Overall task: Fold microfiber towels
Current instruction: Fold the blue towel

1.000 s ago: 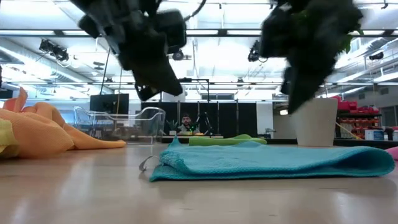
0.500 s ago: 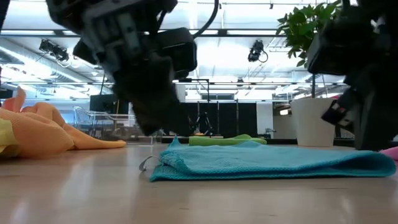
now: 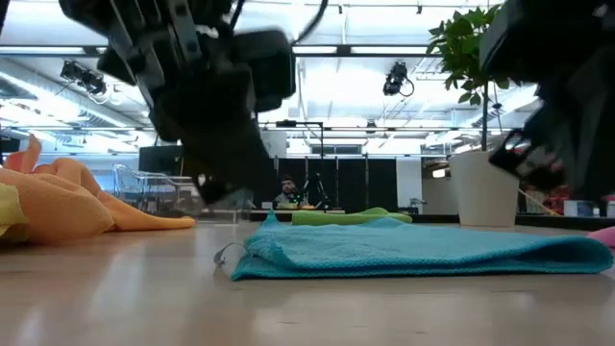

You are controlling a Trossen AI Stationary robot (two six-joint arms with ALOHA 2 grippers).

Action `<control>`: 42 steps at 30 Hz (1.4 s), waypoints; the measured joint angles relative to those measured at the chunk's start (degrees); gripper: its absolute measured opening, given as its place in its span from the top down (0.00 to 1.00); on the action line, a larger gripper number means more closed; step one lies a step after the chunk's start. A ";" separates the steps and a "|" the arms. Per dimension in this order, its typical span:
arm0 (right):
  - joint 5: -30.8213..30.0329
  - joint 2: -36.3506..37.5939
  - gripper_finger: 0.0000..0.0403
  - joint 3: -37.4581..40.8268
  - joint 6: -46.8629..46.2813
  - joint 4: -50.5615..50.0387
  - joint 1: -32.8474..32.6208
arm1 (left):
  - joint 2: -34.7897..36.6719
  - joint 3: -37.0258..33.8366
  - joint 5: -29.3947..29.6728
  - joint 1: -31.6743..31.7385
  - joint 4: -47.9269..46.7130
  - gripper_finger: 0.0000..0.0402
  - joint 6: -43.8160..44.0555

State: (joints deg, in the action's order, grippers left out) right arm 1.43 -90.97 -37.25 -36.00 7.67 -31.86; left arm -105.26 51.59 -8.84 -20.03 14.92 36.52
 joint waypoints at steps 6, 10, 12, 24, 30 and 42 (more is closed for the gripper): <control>-5.80 0.74 0.92 -0.83 6.81 -0.50 -4.04 | 0.78 2.25 3.25 -4.31 0.05 0.96 -14.54; -12.49 0.74 0.88 -0.88 11.99 -1.25 -6.84 | 0.68 2.40 5.92 -6.55 -1.12 0.84 -24.18; -15.26 0.74 0.85 -0.88 12.93 -1.21 -7.97 | 0.67 2.40 7.56 -7.04 -1.47 0.76 -27.02; -19.85 -2.03 0.54 -0.71 16.19 -2.14 -9.96 | -3.74 2.45 10.04 -7.48 -1.26 0.37 -32.66; -21.31 -2.43 0.53 -0.70 17.76 -2.00 -9.02 | -4.58 2.45 10.41 -7.74 -1.11 0.38 -31.30; -20.02 -2.45 0.56 -0.70 17.56 -1.74 -8.76 | -4.58 2.45 10.36 -7.78 -1.23 0.48 -31.24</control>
State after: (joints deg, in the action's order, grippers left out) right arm -18.59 -93.43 -37.95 -18.44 5.93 -40.62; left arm -109.84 54.04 1.52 -27.81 13.69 5.28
